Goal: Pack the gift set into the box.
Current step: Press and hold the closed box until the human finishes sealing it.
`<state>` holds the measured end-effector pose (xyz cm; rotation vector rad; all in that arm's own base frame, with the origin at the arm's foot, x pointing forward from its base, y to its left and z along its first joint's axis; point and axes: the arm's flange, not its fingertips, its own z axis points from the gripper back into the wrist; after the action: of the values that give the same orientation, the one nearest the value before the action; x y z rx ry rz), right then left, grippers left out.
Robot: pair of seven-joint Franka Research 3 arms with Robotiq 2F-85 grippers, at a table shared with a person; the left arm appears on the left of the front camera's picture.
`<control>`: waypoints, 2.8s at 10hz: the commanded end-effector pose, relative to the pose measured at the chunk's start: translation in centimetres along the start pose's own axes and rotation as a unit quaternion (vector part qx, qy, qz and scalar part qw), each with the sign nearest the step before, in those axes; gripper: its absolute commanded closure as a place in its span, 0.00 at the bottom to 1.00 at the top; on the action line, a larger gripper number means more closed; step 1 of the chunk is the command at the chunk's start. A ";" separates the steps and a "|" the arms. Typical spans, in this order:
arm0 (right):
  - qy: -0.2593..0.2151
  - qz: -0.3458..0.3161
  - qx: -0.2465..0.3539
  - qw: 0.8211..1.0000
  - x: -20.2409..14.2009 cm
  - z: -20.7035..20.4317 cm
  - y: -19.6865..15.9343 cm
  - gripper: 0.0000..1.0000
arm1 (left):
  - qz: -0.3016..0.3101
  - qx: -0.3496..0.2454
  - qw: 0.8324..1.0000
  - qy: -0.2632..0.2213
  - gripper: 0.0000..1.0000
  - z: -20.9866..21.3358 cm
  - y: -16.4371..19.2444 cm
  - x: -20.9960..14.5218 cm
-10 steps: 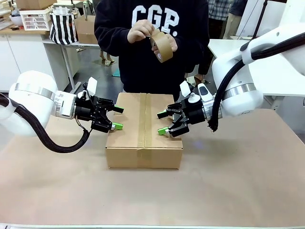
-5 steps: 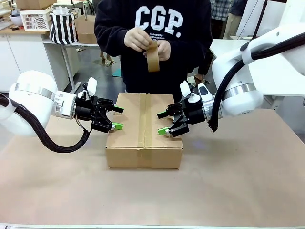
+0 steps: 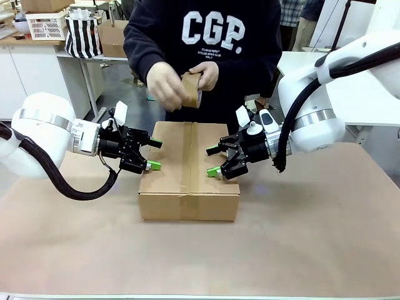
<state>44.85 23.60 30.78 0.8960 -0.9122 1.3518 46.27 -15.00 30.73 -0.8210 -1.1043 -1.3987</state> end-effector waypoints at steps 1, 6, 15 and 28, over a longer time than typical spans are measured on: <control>0.002 0.008 -0.001 1.000 -0.1 0.0 0.0 0.00 | -0.001 -0.002 1.000 0.001 0.00 0.1 -0.1 -0.2; 0.002 0.008 -0.001 1.000 -0.1 0.0 0.0 0.00 | -0.001 -0.002 1.000 0.001 0.00 0.1 -0.1 -0.2; 0.002 0.008 -0.001 1.000 -0.1 0.0 0.0 0.00 | -0.001 -0.002 1.000 0.001 0.00 0.1 -0.1 -0.2; 0.002 0.008 -0.001 1.000 -0.1 0.0 0.0 0.00 | -0.001 -0.002 1.000 0.001 0.00 0.1 -0.1 -0.2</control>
<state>44.85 23.60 30.78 0.8960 -0.9122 1.3518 46.27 -14.99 30.73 -0.8207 -1.1045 -1.3985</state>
